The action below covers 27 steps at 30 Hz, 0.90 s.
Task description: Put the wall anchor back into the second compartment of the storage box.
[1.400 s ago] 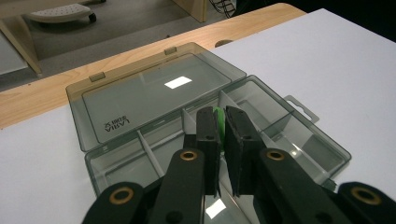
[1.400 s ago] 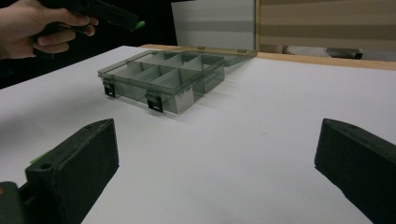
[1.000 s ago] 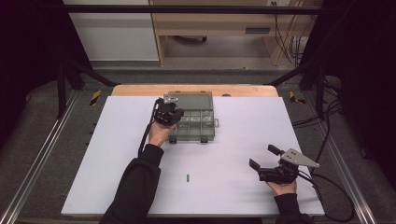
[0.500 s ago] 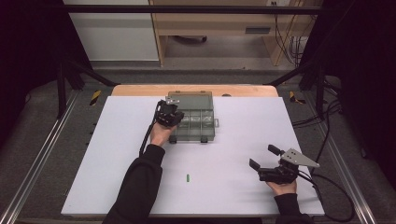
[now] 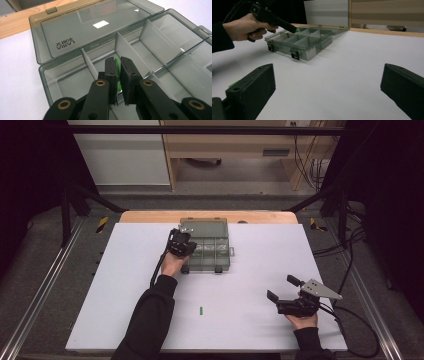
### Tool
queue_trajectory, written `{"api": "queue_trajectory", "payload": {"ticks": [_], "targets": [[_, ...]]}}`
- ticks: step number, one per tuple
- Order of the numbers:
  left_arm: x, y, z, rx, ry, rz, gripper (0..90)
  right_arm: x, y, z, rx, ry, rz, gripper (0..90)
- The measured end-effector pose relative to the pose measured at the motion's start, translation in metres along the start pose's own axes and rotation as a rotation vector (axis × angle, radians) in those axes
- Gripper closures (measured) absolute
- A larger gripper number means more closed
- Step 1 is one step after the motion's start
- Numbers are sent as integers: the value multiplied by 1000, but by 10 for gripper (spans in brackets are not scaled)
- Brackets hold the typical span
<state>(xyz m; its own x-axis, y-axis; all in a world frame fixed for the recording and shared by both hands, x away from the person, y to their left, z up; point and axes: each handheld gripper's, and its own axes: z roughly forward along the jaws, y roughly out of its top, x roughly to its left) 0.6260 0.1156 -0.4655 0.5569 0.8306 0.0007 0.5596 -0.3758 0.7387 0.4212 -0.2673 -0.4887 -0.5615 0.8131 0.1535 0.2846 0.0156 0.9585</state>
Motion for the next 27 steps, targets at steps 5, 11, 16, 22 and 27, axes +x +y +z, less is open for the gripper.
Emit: {"api": "queue_trajectory", "payload": {"ticks": [5, 11, 16, 22, 27], "targets": [[0, 1, -3, -13, -5, -4, 799, 0, 0, 0, 1, 1, 0, 2], [-1, 6, -20, -56, -23, -10, 692, 0, 0, 0, 0, 0, 1, 2], [-4, 9, -40, -117, -44, -23, 486, 0, 0, 0, -3, -2, 2, 2], [-10, 5, -66, -180, -86, -28, 288, 0, 0, 0, -2, -2, 2, 2], [-14, -4, -86, -223, -126, -17, 179, 0, 0, -1, -4, -3, 3, 2]]}}
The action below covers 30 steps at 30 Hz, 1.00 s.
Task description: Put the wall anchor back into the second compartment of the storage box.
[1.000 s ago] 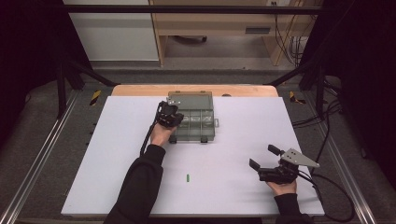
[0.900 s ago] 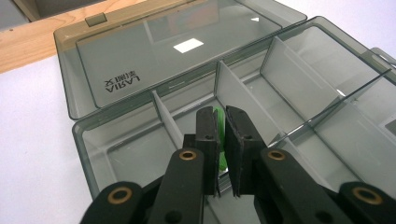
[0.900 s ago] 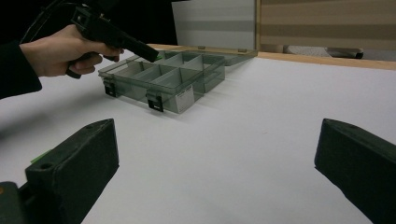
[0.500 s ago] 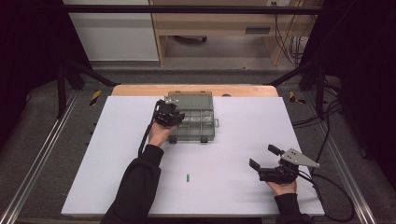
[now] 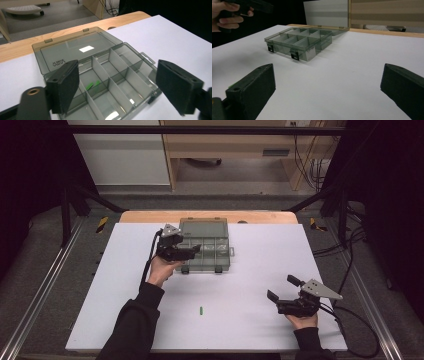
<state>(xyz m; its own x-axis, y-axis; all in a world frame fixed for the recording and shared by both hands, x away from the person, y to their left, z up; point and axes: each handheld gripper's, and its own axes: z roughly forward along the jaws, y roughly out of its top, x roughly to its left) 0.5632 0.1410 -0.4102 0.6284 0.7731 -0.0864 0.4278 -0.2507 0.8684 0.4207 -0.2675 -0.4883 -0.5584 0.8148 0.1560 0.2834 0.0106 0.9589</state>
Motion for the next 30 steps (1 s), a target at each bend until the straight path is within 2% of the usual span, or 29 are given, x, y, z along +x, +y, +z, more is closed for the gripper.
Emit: {"api": "queue_trajectory", "payload": {"ticks": [7, 16, 22, 30], "targets": [[-8, -7, -28, -48, -11, 24, 98, 0, 0, 0, 2, 0, -3, 2], [-15, -25, -54, -97, -1, 42, 65, 0, 0, 0, -1, 1, -3, 2], [-22, -41, -60, -108, -22, 59, 63, 1, 0, 0, 2, 1, -3, 2], [-34, -60, -61, -93, -28, 77, 50, 1, 0, 0, 1, 2, -3, 2]]}}
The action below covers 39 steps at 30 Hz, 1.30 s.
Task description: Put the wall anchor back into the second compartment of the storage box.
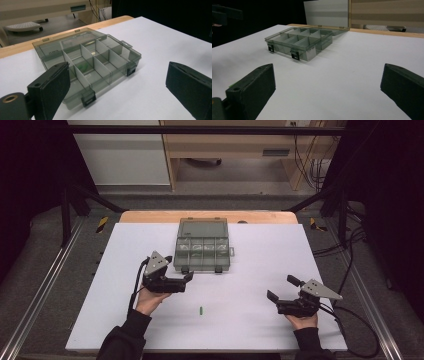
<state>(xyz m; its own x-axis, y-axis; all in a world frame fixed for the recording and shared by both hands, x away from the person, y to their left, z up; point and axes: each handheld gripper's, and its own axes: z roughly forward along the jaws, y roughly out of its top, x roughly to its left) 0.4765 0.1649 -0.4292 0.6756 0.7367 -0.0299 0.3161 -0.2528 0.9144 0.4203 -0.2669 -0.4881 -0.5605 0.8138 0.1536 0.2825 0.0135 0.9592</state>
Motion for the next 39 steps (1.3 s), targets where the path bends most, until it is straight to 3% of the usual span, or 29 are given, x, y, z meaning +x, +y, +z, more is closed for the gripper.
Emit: {"api": "queue_trajectory", "payload": {"ticks": [21, 39], "targets": [[-28, -34, 3, 66, -38, -2, 39, 0, 0, 0, -2, 2, -3, 2], [-50, -52, 18, 181, -59, 11, 22, 1, 0, 0, 2, 4, 0, 2]]}}
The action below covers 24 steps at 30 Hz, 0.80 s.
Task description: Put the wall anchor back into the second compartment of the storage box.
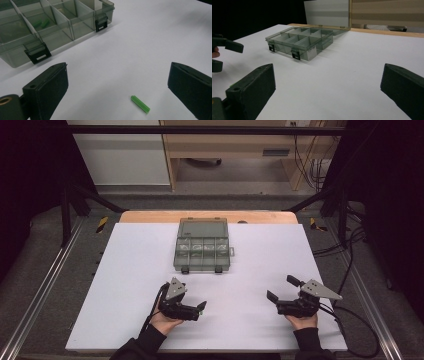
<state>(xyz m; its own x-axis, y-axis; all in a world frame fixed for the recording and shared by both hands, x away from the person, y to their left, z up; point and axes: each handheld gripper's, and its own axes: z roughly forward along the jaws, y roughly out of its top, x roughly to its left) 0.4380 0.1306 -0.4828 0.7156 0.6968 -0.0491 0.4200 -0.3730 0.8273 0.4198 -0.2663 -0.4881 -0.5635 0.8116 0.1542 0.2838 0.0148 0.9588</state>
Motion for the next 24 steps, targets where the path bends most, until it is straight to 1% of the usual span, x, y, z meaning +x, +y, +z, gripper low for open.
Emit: {"api": "queue_trajectory", "payload": {"ticks": [1, 6, 9, 14, 17, 21, 24], "targets": [[-1, -1, 1, 9, 6, 4, 20, 0, 0, 0, 0, 0, 0, 2], [-4, -4, 4, 32, 5, -4, 22, 0, 0, 0, -1, 1, 0, 2], [-8, -7, 6, 53, 8, -14, 26, 0, 0, 0, -2, 1, -2, 2], [-13, -10, 8, 86, 16, -27, 70, 0, 0, 0, -1, 0, -2, 2], [-17, -11, 7, 94, 22, -35, 129, 0, 0, 0, 1, 0, 0, 2], [-21, -13, 6, 115, 46, -46, 227, 0, 0, 0, 3, 1, 0, 2], [-24, -14, 6, 124, 47, -46, 328, 0, 0, 0, 2, 2, -2, 2]]}}
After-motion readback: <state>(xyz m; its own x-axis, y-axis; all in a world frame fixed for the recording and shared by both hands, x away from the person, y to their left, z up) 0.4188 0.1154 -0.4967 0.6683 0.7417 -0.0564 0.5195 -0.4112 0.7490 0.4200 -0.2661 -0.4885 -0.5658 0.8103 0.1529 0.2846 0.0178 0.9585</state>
